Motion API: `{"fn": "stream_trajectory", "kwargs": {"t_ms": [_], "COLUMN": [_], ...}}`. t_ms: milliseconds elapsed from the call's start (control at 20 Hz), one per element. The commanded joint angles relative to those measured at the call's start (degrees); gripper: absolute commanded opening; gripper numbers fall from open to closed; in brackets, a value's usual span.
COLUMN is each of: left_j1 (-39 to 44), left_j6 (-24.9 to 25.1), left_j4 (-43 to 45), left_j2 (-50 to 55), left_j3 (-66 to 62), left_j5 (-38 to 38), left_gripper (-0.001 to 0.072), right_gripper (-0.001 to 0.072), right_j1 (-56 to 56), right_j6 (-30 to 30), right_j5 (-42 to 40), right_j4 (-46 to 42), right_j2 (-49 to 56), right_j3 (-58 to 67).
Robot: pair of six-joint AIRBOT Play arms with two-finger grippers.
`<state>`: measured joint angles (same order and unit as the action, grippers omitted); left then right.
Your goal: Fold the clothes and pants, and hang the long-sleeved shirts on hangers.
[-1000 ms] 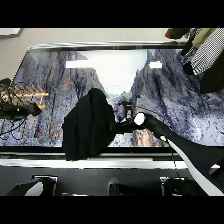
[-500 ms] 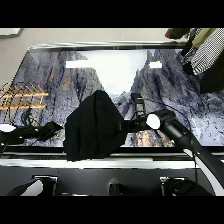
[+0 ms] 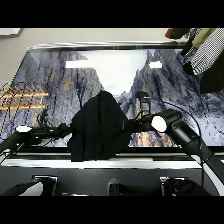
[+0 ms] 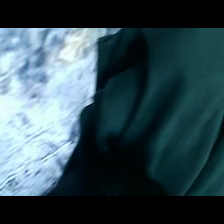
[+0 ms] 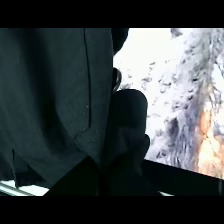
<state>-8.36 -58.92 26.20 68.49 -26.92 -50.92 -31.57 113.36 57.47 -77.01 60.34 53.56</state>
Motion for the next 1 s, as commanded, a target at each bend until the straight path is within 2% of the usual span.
{"fn": "stream_trajectory", "kwargs": {"t_ms": [0, 100, 200, 300, 450, 600, 700, 800, 950], "left_j1": [2.19, 1.62, 1.55, 1.57, 1.55, 1.55, 1.55, 1.55, 1.55], "left_j6": [0.63, 0.28, -3.96, -9.27, -10.73, -10.73, -10.82, -14.4, -20.5], "left_j4": [-5.01, -4.09, 2.62, 11.41, 15.69, 15.72, 16.76, 19.32, 25.68], "left_j2": [0.35, -0.83, -2.64, -4.24, -6.38, -9.29, -12.72, -17.59, -24.55], "left_j3": [-1.44, -7.06, -17.75, -31.89, -52.5, -67.78, -72.7, -73.5, -73.5], "left_j5": [1.97, 0.68, 0.11, -0.94, -1.33, -1.31, -1.29, -1.03, -2.12], "left_gripper": [0.0016, 0.0013, 0.0013, 0.0013, 0.0014, 0.0014, 0.0014, 0.0015, 0.0016], "right_gripper": [0.0031, 0.003, 0.003, 0.003, 0.003, 0.003, 0.0031, 0.0031, 0.0031], "right_j1": [-0.04, 0.02, 0.02, 0.02, 0.0, -0.04, -0.04, -0.04, -0.04], "right_j6": [2.4, 3.82, 3.96, 4.13, 2.78, -2.21, -4.13, -5.03, -5.14], "right_j5": [-3.76, -6.62, -7.28, -6.78, -6.6, -4.46, -1.07, 2.62, 4.15], "right_j4": [0.33, -2.89, -11.32, -21.07, -28.96, -28.85, -28.13, -25.99, -19.85], "right_j2": [-0.24, -0.44, -0.39, -0.39, -0.42, -0.72, -2.21, -5.33, -11.82], "right_j3": [0.07, 2.38, 9.51, 19.91, 35.69, 50.27, 57.77, 62.4, 62.84]}}
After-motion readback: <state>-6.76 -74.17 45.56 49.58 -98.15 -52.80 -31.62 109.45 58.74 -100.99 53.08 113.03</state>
